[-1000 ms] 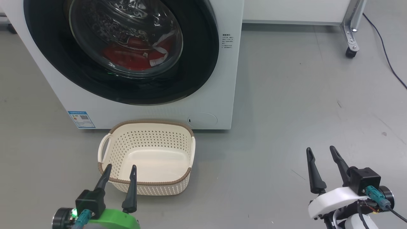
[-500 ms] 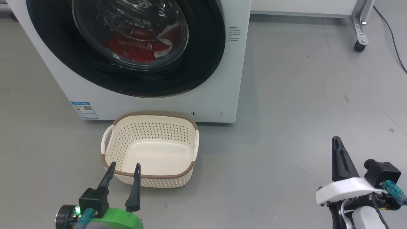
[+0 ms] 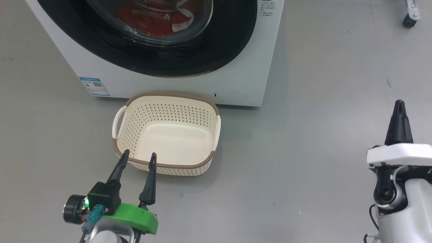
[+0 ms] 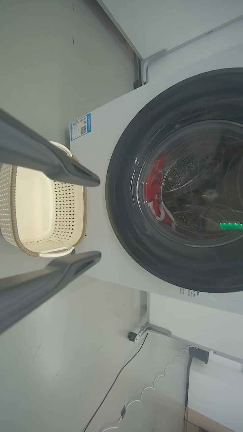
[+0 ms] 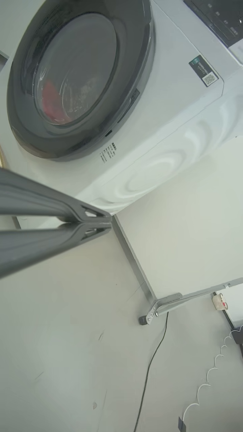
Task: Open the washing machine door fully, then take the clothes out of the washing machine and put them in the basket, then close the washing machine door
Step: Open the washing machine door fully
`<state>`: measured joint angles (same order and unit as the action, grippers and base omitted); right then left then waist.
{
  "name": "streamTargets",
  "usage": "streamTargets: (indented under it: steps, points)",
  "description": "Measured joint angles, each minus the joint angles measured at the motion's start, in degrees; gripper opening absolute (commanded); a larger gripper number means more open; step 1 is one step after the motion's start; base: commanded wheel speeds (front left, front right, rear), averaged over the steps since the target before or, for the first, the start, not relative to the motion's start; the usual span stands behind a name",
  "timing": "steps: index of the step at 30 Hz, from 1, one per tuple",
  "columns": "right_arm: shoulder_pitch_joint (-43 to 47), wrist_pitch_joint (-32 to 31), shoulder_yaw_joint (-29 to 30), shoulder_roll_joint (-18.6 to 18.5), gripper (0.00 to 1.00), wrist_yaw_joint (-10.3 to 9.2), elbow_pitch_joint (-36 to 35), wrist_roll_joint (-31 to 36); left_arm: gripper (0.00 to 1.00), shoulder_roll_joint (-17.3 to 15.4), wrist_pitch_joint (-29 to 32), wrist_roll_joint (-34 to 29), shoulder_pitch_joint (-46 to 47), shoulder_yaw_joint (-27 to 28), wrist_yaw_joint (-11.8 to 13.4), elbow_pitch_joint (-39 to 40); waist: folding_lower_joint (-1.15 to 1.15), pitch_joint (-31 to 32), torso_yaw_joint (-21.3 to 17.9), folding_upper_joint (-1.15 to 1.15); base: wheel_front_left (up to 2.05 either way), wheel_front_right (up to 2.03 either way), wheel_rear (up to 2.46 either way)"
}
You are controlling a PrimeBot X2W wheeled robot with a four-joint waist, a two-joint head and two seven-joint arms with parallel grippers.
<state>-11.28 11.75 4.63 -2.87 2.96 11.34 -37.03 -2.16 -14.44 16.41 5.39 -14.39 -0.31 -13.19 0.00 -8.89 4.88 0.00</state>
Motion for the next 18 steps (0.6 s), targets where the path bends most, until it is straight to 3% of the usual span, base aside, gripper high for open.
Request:
streamTargets:
  steps: [10, 18]
  points:
    - [-11.8, -6.4, 5.5, -0.1, 0.00, -0.16, -0.8, -10.8, 1.00, 0.0, 0.0, 0.4, 4.3, -2.6, -0.6, 1.6, 0.00, -5.9, 2.5, 0.00, 0.00, 0.00, 0.00]
    - [-22.7, -12.3, 5.7, -1.1, 0.00, -2.14, -2.0, -14.0, 1.00, 0.0, 0.0, 1.2, 7.9, -2.7, -0.6, 3.0, 0.00, -11.2, 4.7, 0.00, 0.00, 0.00, 0.00]
